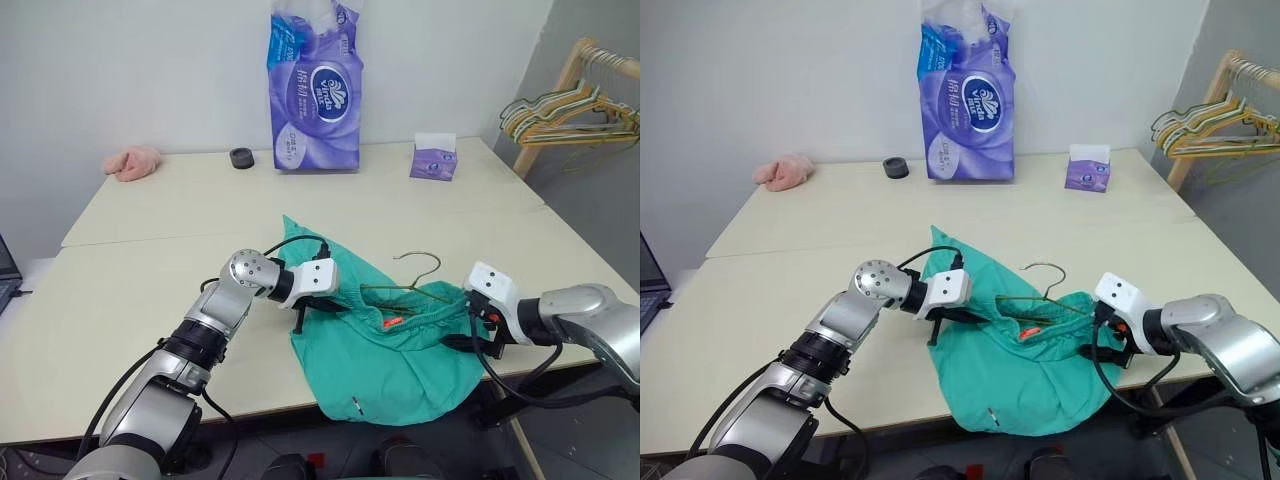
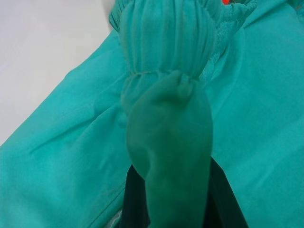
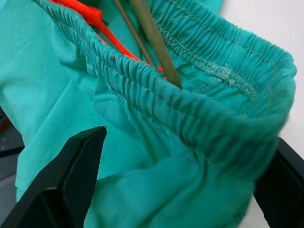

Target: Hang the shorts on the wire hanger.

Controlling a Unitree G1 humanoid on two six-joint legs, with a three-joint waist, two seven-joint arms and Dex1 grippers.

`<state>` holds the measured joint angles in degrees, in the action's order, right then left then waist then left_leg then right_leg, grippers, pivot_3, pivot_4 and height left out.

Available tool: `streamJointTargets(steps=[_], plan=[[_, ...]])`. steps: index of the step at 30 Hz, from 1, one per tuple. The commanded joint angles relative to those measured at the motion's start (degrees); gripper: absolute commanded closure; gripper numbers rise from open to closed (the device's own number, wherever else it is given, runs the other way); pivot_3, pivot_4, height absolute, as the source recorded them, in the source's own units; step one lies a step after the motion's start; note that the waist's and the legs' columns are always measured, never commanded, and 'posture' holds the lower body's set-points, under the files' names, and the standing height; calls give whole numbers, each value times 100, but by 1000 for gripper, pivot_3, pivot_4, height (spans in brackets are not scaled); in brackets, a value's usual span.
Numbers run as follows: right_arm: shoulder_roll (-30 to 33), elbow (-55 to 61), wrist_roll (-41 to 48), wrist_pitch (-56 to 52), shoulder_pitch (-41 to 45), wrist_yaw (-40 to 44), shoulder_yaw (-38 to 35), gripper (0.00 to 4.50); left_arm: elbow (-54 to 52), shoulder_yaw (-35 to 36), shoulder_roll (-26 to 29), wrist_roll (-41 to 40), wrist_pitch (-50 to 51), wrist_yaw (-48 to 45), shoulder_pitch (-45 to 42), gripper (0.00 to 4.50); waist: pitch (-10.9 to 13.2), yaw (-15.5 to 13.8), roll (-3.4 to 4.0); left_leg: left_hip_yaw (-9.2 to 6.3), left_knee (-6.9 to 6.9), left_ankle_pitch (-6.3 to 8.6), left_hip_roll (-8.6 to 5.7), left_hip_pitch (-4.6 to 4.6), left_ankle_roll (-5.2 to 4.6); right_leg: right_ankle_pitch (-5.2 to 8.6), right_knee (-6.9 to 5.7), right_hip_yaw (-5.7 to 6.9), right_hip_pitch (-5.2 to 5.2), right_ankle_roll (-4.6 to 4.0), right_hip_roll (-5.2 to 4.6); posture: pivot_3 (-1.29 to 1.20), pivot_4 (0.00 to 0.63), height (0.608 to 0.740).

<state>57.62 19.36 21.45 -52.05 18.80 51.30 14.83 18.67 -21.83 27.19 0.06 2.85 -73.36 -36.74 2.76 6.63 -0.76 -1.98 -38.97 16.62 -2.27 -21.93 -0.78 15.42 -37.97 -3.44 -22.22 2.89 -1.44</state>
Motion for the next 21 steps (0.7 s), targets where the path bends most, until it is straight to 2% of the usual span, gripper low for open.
streamJointTargets(steps=[1, 4, 13, 21], plan=[[-93, -226, -282, 324, 284, 205, 208, 413, -329, 285, 16, -318, 116, -54, -100, 4500, 0, -2, 0, 0, 0, 0, 0, 0, 0, 0, 0, 0, 0, 0, 0, -193, 36, 740], [-141, -207, -344, 392, 333, 306, 227, 1288, -343, 287, 111, -318, 122, -82, -64, 4500, 0, -5, 0, -1, 0, 0, 0, 0, 0, 0, -1, 0, -1, 0, 0, -193, 36, 740], [20, 177, -396, 324, 236, 524, 57, 4462, -298, 197, 243, -266, 61, -196, -60, 4500, 1, -4, 1, -3, 0, 0, 0, -1, 1, 0, -1, 1, -2, 0, -1, -207, 40, 740], [50, 615, -336, 123, 281, 628, 11, 4486, -155, 134, 195, -130, -134, -157, -122, 4500, 1, -2, 4, -4, 0, 0, 0, -1, 1, 0, 0, 2, -2, 0, -1, -216, 39, 740]])
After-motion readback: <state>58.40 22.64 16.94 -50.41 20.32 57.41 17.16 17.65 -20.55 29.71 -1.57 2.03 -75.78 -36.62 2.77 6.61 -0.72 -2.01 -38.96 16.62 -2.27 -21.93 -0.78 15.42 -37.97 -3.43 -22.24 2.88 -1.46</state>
